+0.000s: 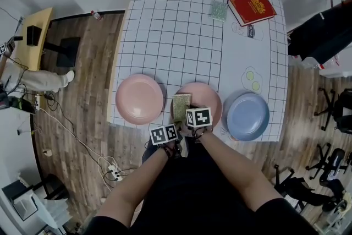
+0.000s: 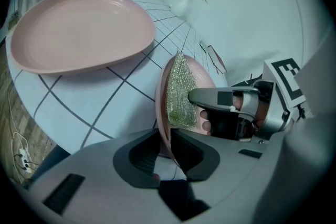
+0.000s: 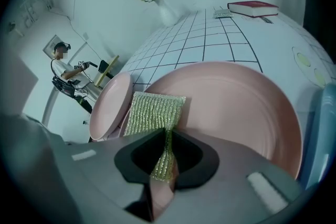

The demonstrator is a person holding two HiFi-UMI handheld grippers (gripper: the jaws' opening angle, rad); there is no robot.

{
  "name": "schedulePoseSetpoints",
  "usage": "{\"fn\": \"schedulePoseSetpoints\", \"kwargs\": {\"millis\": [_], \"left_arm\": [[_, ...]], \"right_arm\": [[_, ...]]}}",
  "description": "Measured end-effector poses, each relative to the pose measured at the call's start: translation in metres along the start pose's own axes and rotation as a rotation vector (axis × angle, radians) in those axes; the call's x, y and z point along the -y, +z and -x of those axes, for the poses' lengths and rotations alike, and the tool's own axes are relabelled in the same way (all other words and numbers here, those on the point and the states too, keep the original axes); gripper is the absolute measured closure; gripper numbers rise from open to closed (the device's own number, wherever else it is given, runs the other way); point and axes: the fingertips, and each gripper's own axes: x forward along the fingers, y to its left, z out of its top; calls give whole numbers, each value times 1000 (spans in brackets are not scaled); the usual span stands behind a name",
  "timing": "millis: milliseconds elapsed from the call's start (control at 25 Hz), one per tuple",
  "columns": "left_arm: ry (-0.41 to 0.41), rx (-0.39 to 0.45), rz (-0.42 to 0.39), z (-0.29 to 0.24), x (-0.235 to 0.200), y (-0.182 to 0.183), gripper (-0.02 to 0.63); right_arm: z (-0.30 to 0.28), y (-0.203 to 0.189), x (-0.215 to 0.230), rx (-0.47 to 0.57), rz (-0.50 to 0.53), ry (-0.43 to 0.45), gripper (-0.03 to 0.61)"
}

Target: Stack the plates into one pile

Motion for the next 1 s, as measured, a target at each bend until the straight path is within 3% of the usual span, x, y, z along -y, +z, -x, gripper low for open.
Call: {"fn": "schedulePoseSetpoints", "kwargs": {"millis": [1000], "left_arm": [[-1,-19,-14,0,0,-1,554]], "right_arm": [[51,-19,100,1,66,-294,523]]}}
